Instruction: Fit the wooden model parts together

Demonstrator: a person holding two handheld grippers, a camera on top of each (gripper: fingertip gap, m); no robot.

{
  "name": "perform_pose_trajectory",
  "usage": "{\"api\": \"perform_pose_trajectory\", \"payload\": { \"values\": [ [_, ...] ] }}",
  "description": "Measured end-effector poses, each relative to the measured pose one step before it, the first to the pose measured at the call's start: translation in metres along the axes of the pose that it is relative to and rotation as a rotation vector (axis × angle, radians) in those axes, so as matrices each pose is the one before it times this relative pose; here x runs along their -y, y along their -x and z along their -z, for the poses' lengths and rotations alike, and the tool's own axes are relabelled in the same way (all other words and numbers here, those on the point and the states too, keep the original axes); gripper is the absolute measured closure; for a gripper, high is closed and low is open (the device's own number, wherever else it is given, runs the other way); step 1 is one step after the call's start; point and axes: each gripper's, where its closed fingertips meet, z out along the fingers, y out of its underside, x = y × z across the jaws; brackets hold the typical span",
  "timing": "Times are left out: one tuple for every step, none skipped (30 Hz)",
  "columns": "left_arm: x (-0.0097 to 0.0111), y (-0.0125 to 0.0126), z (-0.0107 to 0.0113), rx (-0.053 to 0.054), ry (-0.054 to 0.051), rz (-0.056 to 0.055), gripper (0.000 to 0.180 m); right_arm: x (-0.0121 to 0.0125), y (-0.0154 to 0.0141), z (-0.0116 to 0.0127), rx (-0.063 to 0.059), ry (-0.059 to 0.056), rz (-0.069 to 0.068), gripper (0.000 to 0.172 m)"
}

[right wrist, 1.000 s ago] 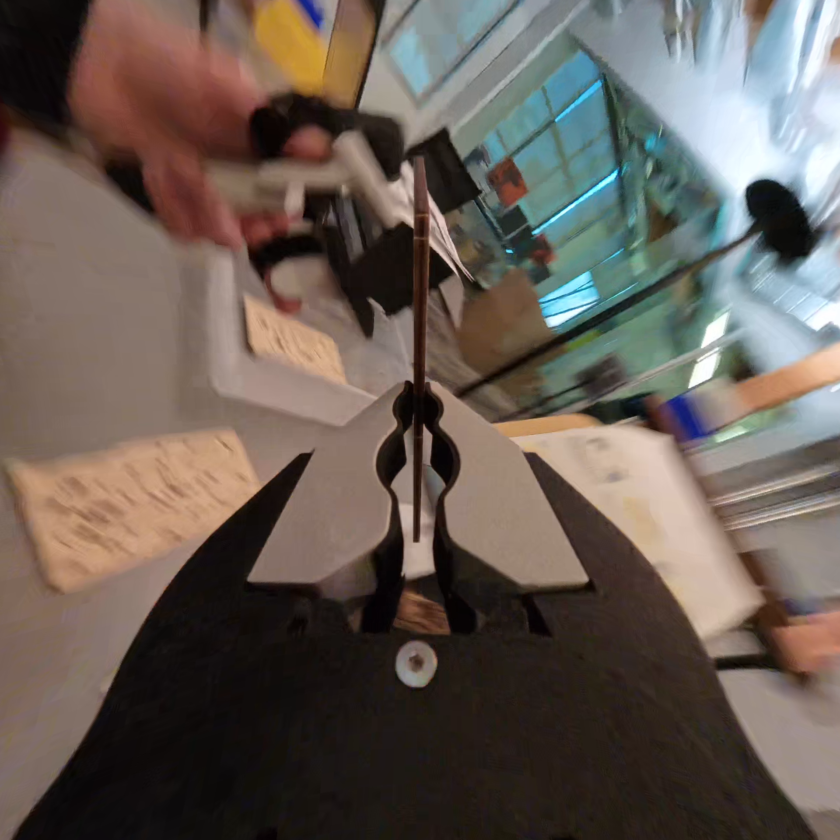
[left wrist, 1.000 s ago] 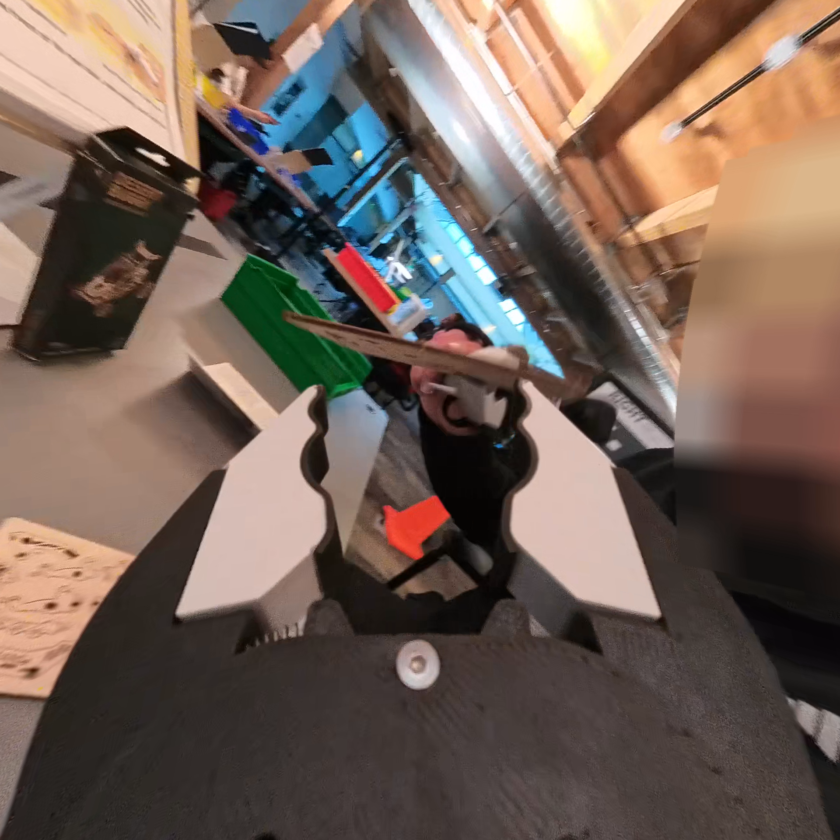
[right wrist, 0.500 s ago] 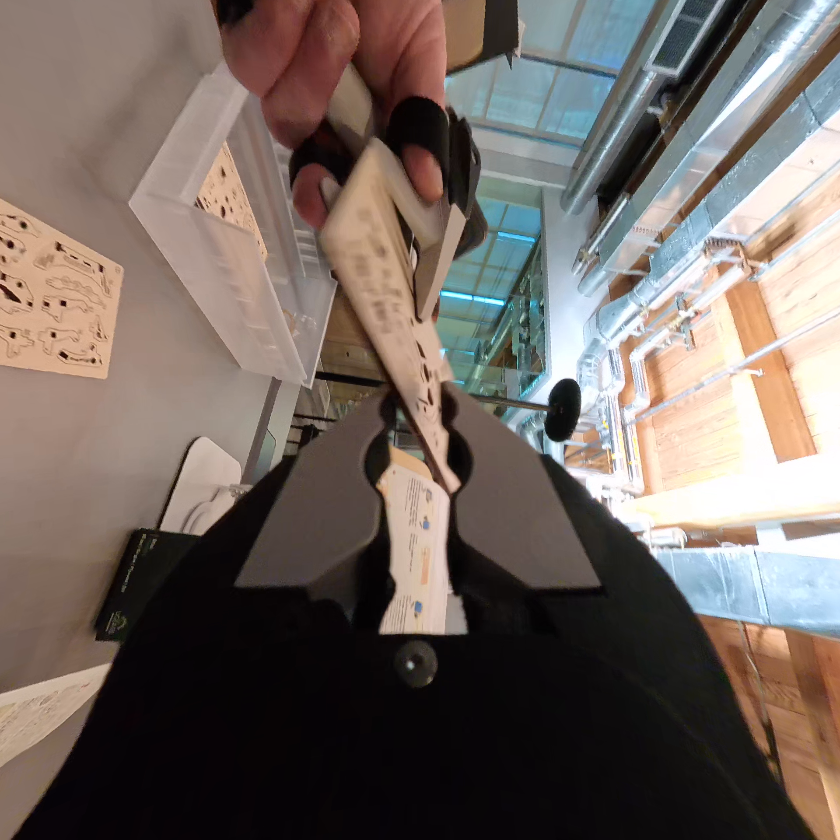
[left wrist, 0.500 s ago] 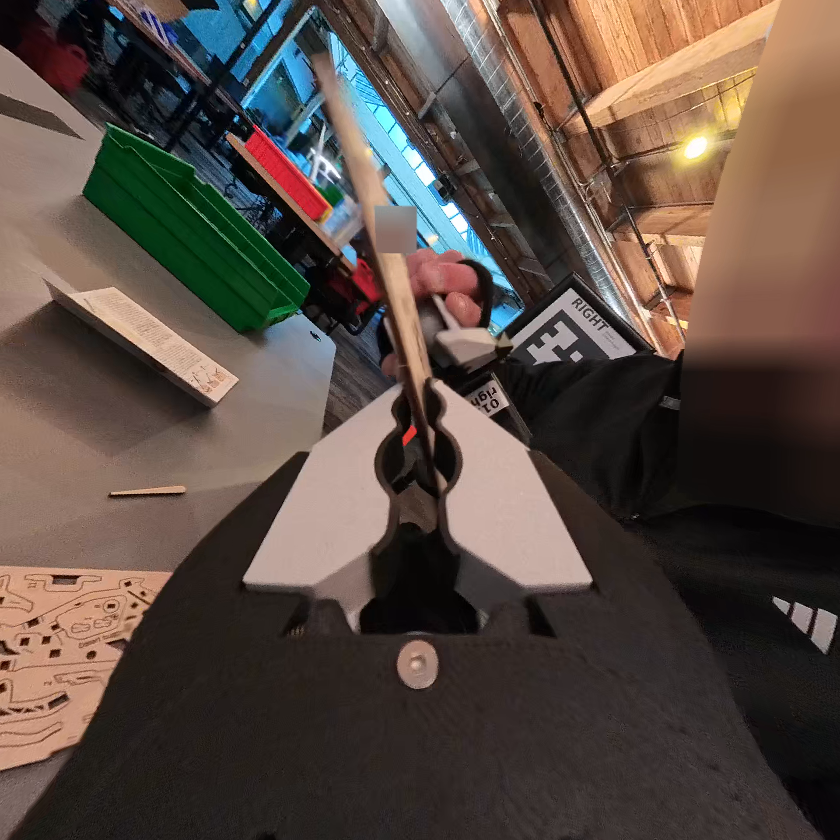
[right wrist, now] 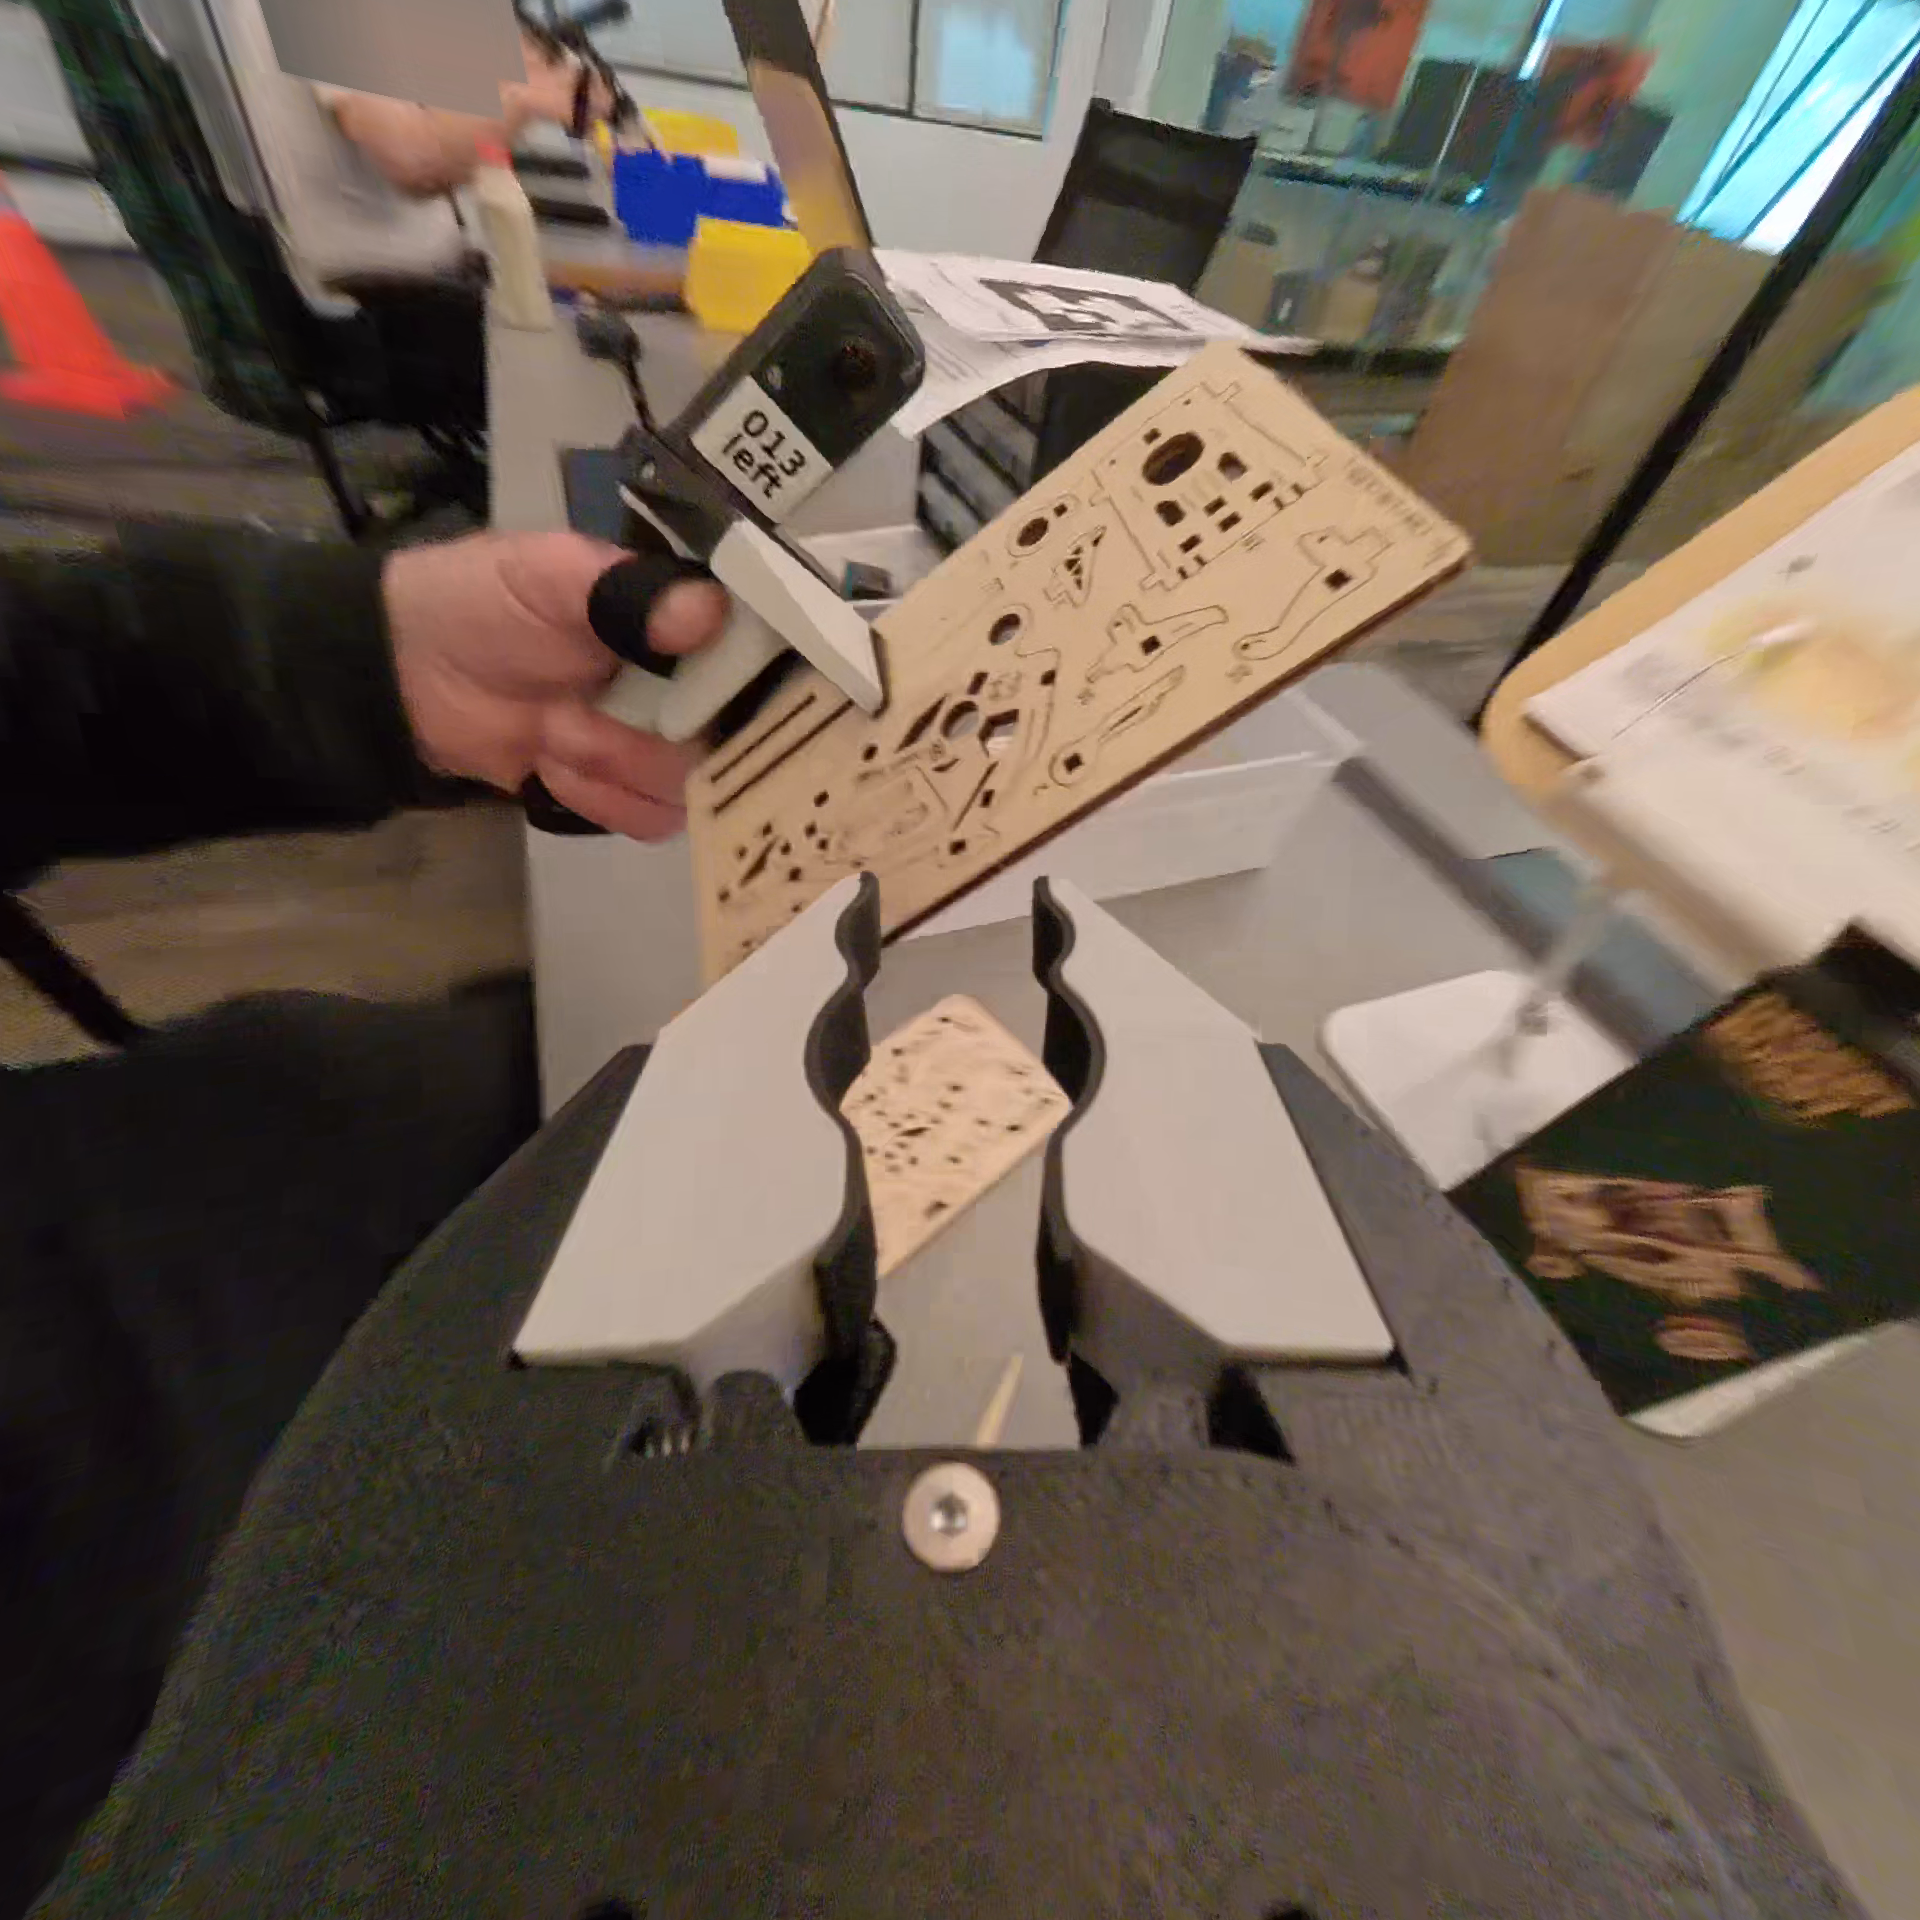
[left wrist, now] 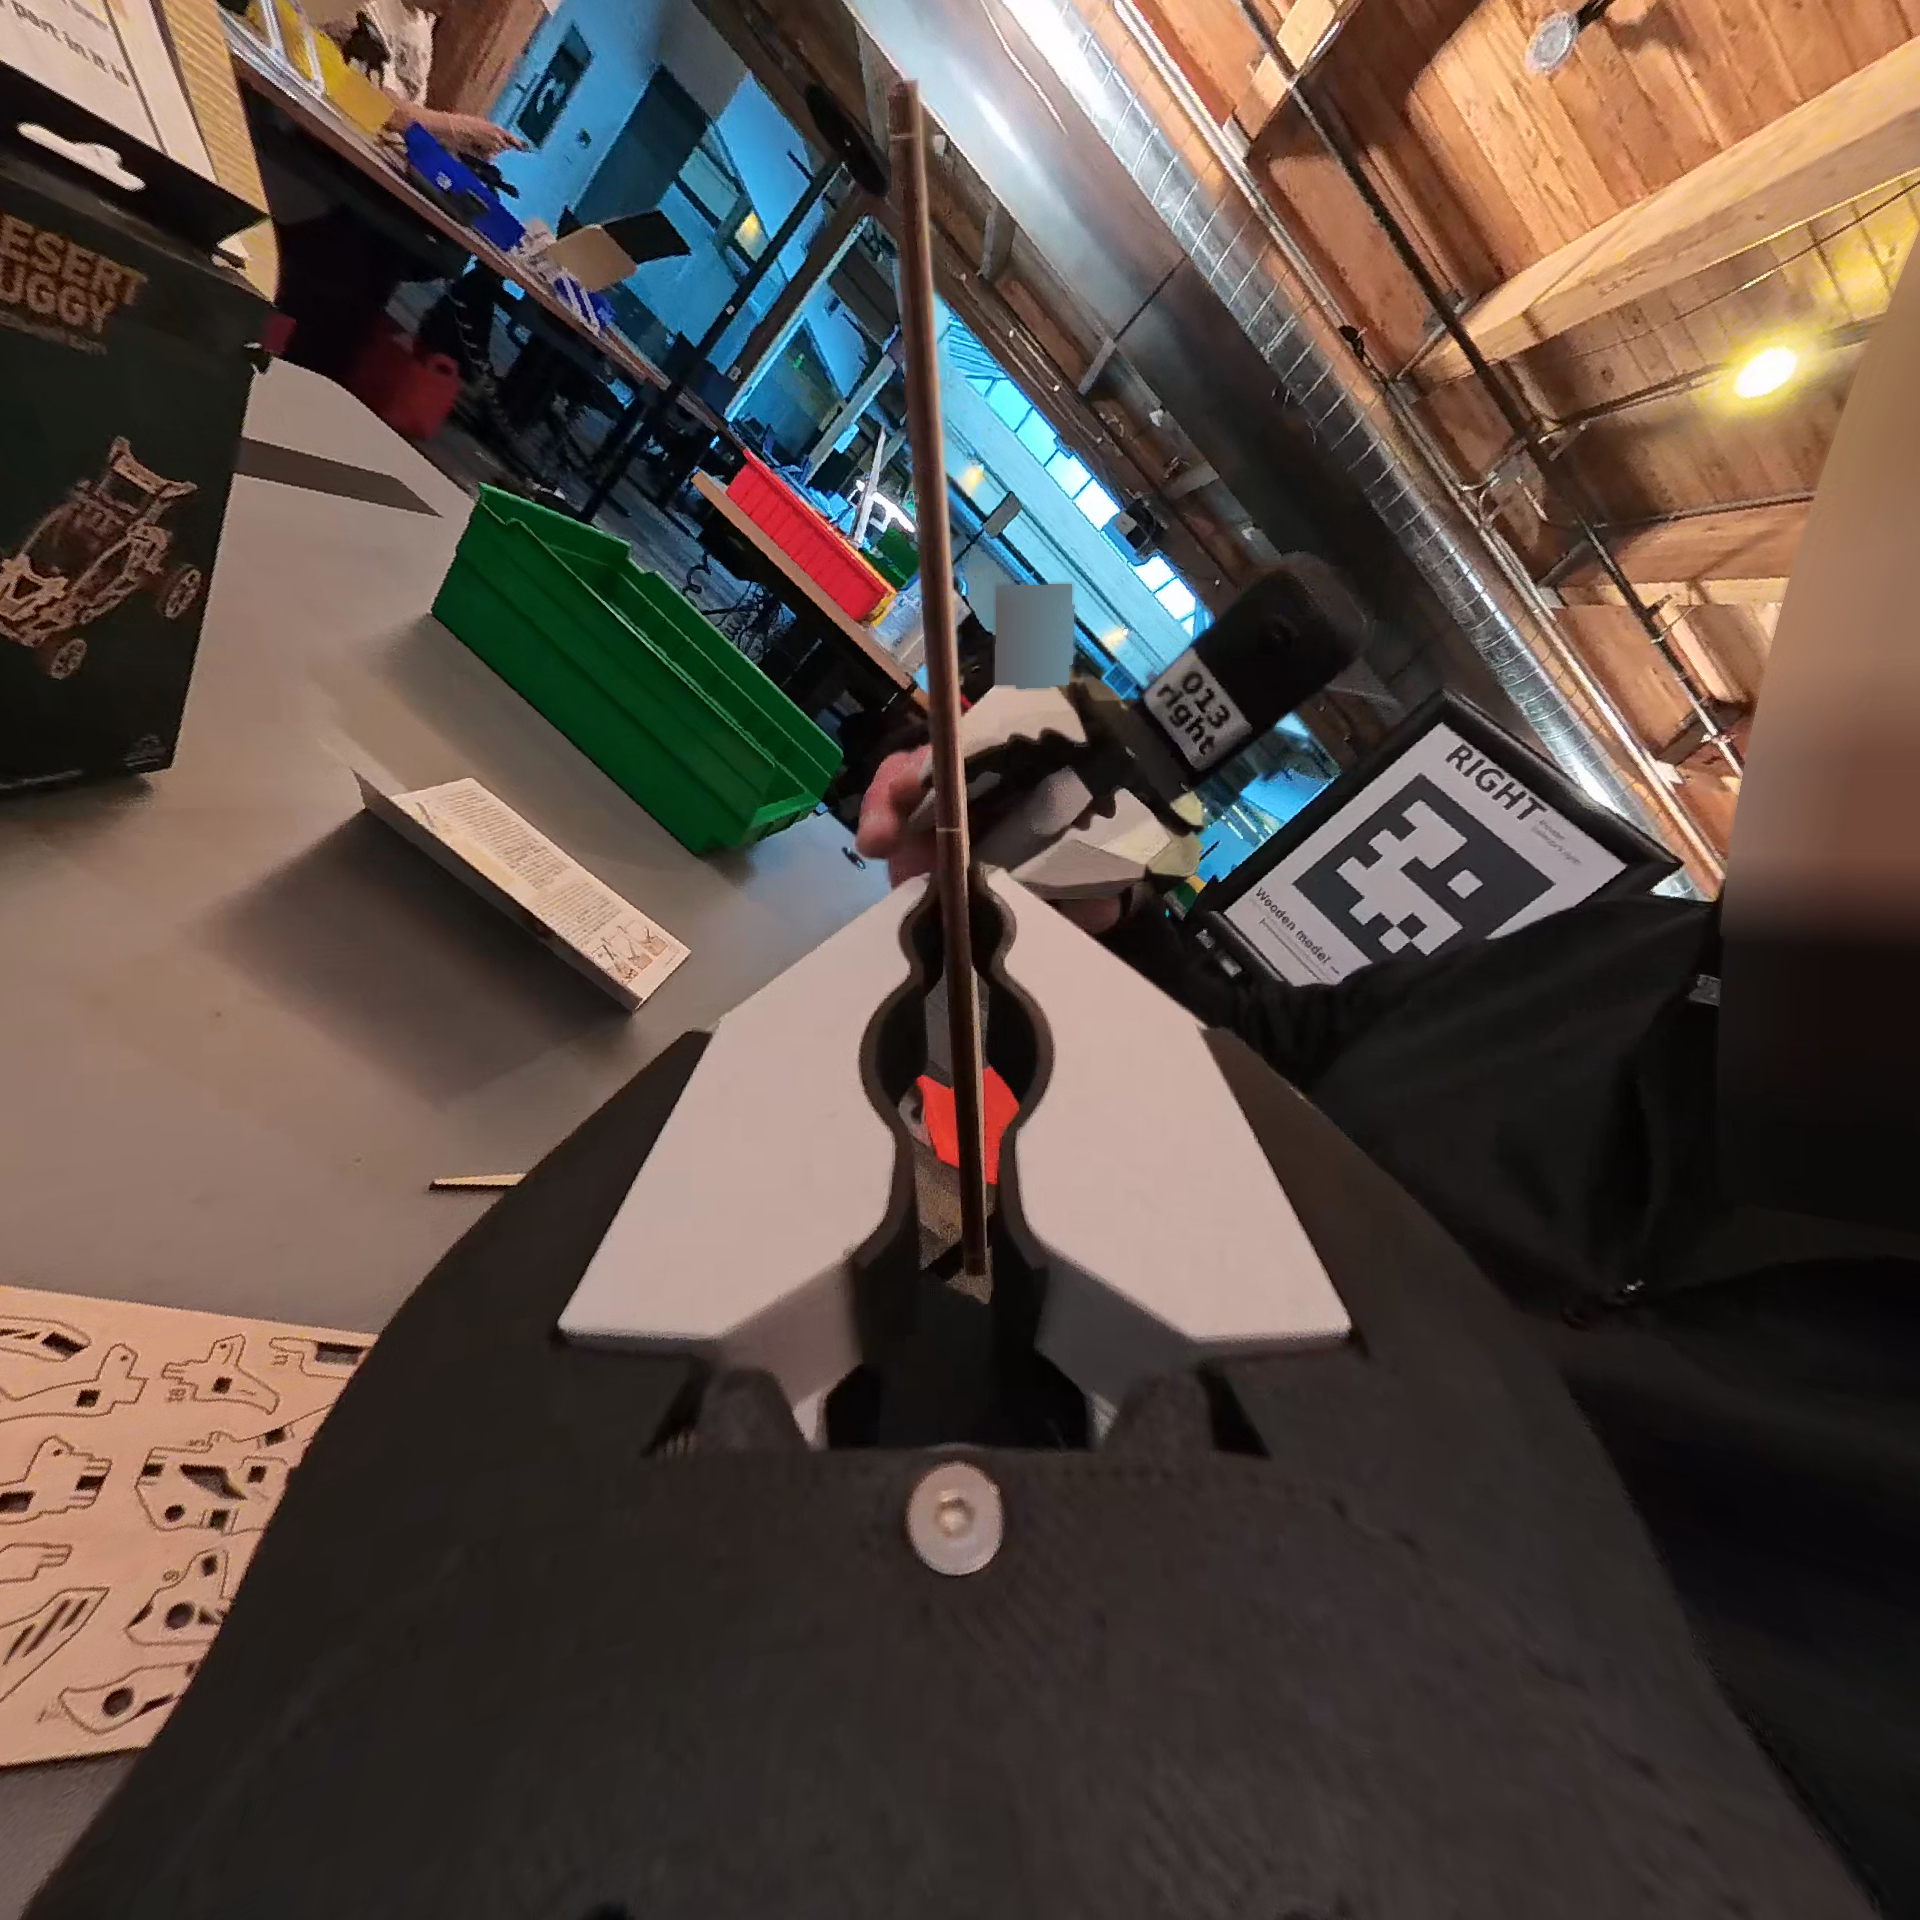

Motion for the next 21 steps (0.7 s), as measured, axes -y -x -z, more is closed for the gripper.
{"api": "perform_pose_trajectory", "payload": {
  "values": [
    [-0.00139, -0.00088, -0.00138, -0.0018, 0.0075, -0.0028, 0.179, -0.00244, -0.00008, -0.00289, 0.0039, -0.0006, -0.0494, 0.144],
    [-0.00051, -0.00029, -0.00102, 0.0034, 0.0018, -0.0041, 0.179, -0.00185, -0.00180, -0.00241, -0.0005, -0.0020, -0.0573, 0.145],
    [-0.00067, 0.00048, -0.00085, 0.0084, 0.0040, -0.0053, 0.179, 0.00013, -0.00024, -0.00167, 0.0182, -0.0141, -0.0683, 0.146],
    [-0.00137, -0.00102, -0.00117, -0.0020, 0.0091, -0.0029, 0.179, 0.00213, 0.00094, -0.00074, 0.0294, -0.0246, -0.0673, 0.152],
    [-0.00061, -0.00047, -0.00086, -0.0009, 0.0031, 0.0006, 0.179, 0.00243, -0.00088, -0.00011, 0.0179, -0.0257, -0.0570, 0.155],
    [0.00023, 0.00043, -0.00024, 0.0036, -0.0016, -0.0006, 0.179, 0.00114, -0.00061, -0.00003, 0.0204, -0.0148, -0.0523, 0.158],
    [-0.00001, 0.00033, -0.00009, 0.0013, -0.0005, 0.0011, 0.179, 0.00045, 0.00027, 0.00011, 0.0268, -0.0083, -0.0500, 0.160],
    [-0.00008, 0.00012, -0.00003, -0.0011, 0.0000, 0.0012, 0.179, 0.00090, 0.00085, 0.00053, 0.0264, -0.0117, -0.0387, 0.162],
    [-0.00012, 0.00008, -0.00035, 0.0005, -0.0006, -0.0003, 0.179, 0.00013, 0.00009, 0.00041, 0.0164, -0.0079, -0.0293, 0.164],
    [-0.00028, 0.00054, -0.00037, 0.0046, 0.0011, -0.0014, 0.179, -0.00037, -0.00039, 0.00034, 0.0111, -0.0048, -0.0220, 0.165],
    [-0.00023, 0.00001, -0.00054, 0.0011, 0.0018, -0.0024, 0.179, 0.00014, 0.00012, 0.00062, 0.0134, -0.0078, -0.0198, 0.165],
    [0.00005, -0.00051, -0.00054, -0.0033, -0.0003, 0.0000, 0.179, 0.00065, 0.00072, 0.00055, 0.0177, -0.0107, -0.0240, 0.166],
    [0.00021, -0.00055, -0.00047, -0.0034, -0.0009, 0.0011, 0.178, 0.00073, 0.00068, 0.00060, 0.0180, -0.0101, -0.0273, 0.167],
    [-0.00014, -0.00015, -0.00047, -0.0010, 0.0006, 0.0006, 0.179, 0.00047, 0.00030, 0.00035, 0.0146, -0.0083, -0.0220, 0.168],
    [0.00001, -0.00003, -0.00027, -0.0010, -0.0001, 0.0011, 0.179, 0.00026, 0.00014, 0.00032, 0.0113, -0.0070, -0.0146, 0.168],
    [-0.00018, 0.00000, -0.00010, -0.0001, 0.0013, 0.0003, 0.178, -0.00007, 0.00038, 0.00014, 0.0106, -0.0044, -0.0105, 0.168],
    [-0.00051, 0.00022, -0.00008, 0.0005, 0.0027, 0.0007, 0.177, 0.00003, 0.00064, 0.00010, 0.0118, -0.0036, -0.0110, 0.169],
    [0.00002, 0.00019, 0.00014, -0.0001, -0.0002, 0.0008, 0.177, 0.00006, 0.00120, -0.00005, 0.0139, -0.0022, -0.0109, 0.169],
    [0.00051, 0.00042, 0.00031, 0.0013, -0.0038, 0.0012, 0.177, -0.00009, 0.00130, -0.00026, 0.0127, 0.0003, -0.0081, 0.170],
    [0.00084, 0.00091, 0.00034, 0.0051, -0.0047, 0.0007, 0.176, -0.00045, 0.00038, -0.00028, 0.0062, 0.0069, -0.0048, 0.170],
    [0.00061, 0.00046, 0.00033, 0.0039, -0.0019, -0.0031, 0.174, -0.00039, -0.00062, -0.00002, -0.0016, 0.0122, 0.0001, 0.171]
  ]
}}
